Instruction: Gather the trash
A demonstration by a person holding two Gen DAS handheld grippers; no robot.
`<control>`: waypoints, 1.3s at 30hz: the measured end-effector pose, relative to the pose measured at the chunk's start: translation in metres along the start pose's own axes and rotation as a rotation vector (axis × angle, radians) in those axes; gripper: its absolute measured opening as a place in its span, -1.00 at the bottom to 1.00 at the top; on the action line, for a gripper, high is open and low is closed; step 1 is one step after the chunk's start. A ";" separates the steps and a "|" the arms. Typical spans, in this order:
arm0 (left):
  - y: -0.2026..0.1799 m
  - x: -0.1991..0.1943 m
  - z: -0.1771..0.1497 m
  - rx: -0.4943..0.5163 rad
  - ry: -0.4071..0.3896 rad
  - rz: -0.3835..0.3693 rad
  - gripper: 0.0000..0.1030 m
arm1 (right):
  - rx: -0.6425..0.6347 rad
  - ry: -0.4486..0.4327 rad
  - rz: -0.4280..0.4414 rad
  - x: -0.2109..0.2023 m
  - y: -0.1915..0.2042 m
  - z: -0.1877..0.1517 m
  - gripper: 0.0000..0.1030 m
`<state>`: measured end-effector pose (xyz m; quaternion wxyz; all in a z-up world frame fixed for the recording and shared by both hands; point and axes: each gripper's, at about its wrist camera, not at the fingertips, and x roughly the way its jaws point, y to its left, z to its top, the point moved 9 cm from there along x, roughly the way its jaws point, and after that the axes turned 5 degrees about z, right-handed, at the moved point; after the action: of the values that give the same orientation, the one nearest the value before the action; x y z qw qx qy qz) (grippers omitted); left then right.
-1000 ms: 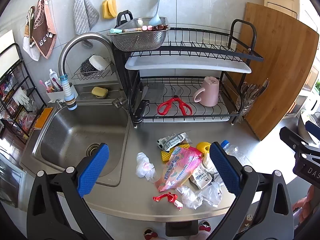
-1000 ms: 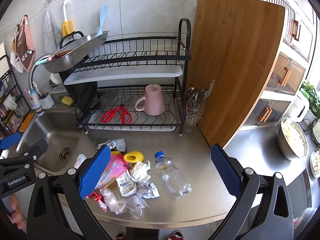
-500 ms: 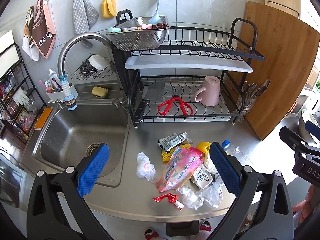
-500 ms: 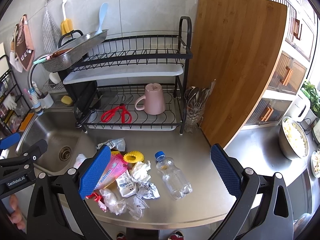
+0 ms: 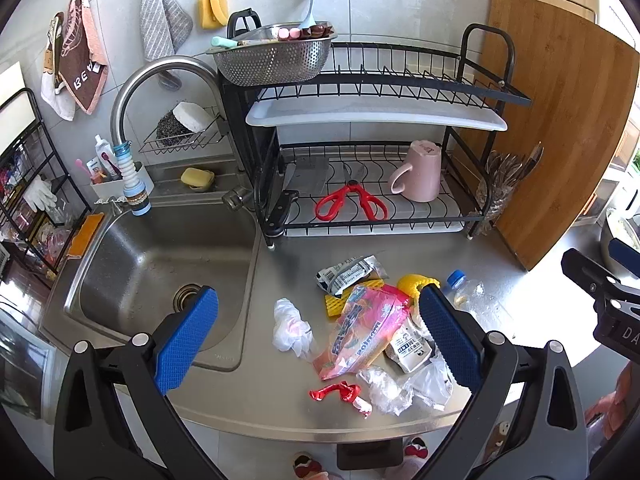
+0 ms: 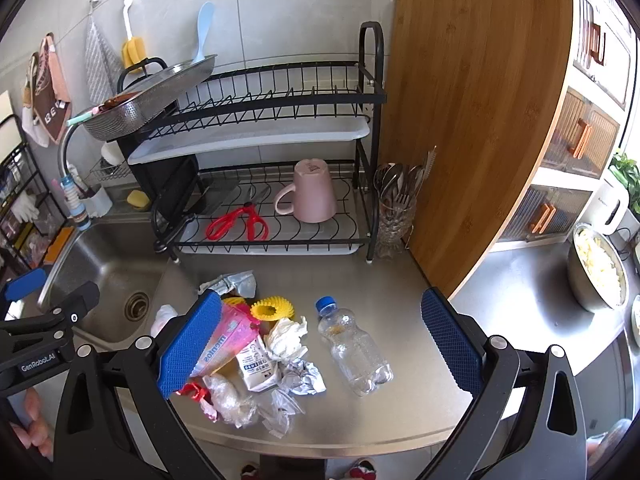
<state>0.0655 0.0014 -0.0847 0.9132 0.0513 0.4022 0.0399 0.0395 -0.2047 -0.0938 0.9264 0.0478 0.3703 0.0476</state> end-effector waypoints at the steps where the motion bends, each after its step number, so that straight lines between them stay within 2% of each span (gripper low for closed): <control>1: -0.001 0.001 -0.002 0.005 0.001 0.000 0.85 | 0.002 0.010 0.004 0.003 0.000 -0.003 0.94; 9: -0.004 0.025 -0.023 -0.003 0.035 -0.012 0.84 | -0.012 0.093 0.052 0.034 0.009 -0.035 0.94; 12: -0.006 0.039 -0.039 -0.001 0.070 -0.030 0.72 | 0.003 0.117 0.079 0.047 0.007 -0.050 0.92; 15: -0.006 0.052 -0.055 -0.009 0.105 -0.044 0.68 | 0.022 0.169 0.111 0.062 0.005 -0.068 0.62; 18: -0.006 0.063 -0.073 -0.022 0.139 -0.062 0.64 | 0.020 0.214 0.116 0.075 0.003 -0.085 0.61; 22: -0.006 0.074 -0.093 -0.022 0.174 -0.071 0.64 | 0.032 0.273 0.143 0.091 0.004 -0.108 0.30; 27: -0.010 0.088 -0.120 -0.022 0.230 -0.086 0.63 | 0.040 0.309 0.166 0.108 0.002 -0.126 0.27; 30: -0.016 0.098 -0.137 -0.017 0.267 -0.100 0.55 | 0.047 0.320 0.182 0.115 0.000 -0.131 0.23; 32: -0.020 0.107 -0.147 -0.015 0.295 -0.113 0.52 | 0.055 0.336 0.187 0.121 -0.002 -0.135 0.12; 34: -0.025 0.113 -0.155 -0.005 0.321 -0.122 0.40 | 0.070 0.345 0.201 0.127 -0.003 -0.138 -0.01; 36: -0.028 0.119 -0.162 0.005 0.338 -0.126 0.28 | 0.074 0.348 0.203 0.132 -0.003 -0.140 -0.02; 39: -0.031 0.125 -0.171 0.007 0.361 -0.124 0.26 | 0.067 0.351 0.205 0.140 -0.001 -0.140 -0.02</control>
<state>0.0244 -0.0047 -0.2950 0.8268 0.0215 0.5620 -0.0090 0.0435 -0.1806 -0.2903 0.8360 0.1068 0.5206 0.1369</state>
